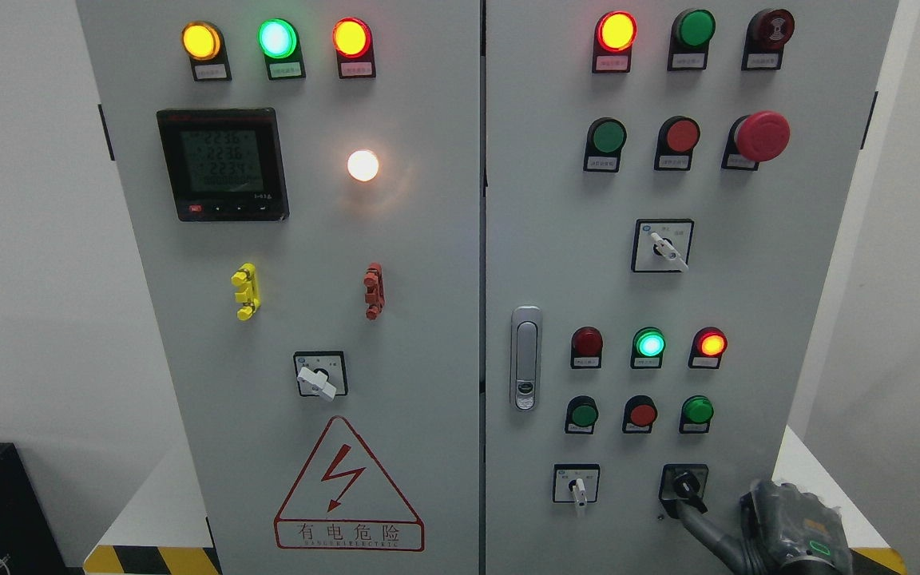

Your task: Flip black knob to close circuit

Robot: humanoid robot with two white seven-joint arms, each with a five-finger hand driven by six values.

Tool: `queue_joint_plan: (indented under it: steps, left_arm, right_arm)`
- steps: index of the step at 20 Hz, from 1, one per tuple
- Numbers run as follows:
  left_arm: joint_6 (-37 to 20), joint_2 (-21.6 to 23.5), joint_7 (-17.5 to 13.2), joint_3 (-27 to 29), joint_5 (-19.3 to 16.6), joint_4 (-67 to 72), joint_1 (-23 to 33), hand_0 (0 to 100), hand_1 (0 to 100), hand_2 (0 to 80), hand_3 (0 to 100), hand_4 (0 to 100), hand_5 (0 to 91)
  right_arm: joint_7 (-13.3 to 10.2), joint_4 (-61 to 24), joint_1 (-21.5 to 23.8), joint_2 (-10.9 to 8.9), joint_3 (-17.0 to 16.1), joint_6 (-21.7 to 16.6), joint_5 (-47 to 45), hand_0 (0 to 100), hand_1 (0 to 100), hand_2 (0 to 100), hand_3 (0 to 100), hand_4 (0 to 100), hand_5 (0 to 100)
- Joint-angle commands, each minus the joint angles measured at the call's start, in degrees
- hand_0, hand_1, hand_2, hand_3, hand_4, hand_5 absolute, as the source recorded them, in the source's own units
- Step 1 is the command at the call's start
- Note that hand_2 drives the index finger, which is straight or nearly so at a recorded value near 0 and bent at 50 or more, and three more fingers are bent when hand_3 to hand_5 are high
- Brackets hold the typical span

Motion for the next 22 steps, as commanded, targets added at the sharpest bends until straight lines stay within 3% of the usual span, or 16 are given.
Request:
queue_joint_plan:
  steps: [1, 22]
  left_arm:
    - [0.06, 0.0, 0.02, 0.0, 0.0, -0.08, 1.23, 12, 56, 0.0, 0, 0, 0.0]
    - [0.06, 0.0, 0.02, 0.0, 0.0, 0.01, 1.23, 12, 56, 0.0, 0, 0, 0.0]
  right_arm:
    - [-0.63, -0.27, -0.01, -0.34, 0.58, 0.06, -0.25, 0, 6, 86, 100, 91, 95]
    - [-0.63, -0.44, -0.1, -1.05, -0.12, 0.06, -1.39, 0, 6, 86, 100, 91, 95]
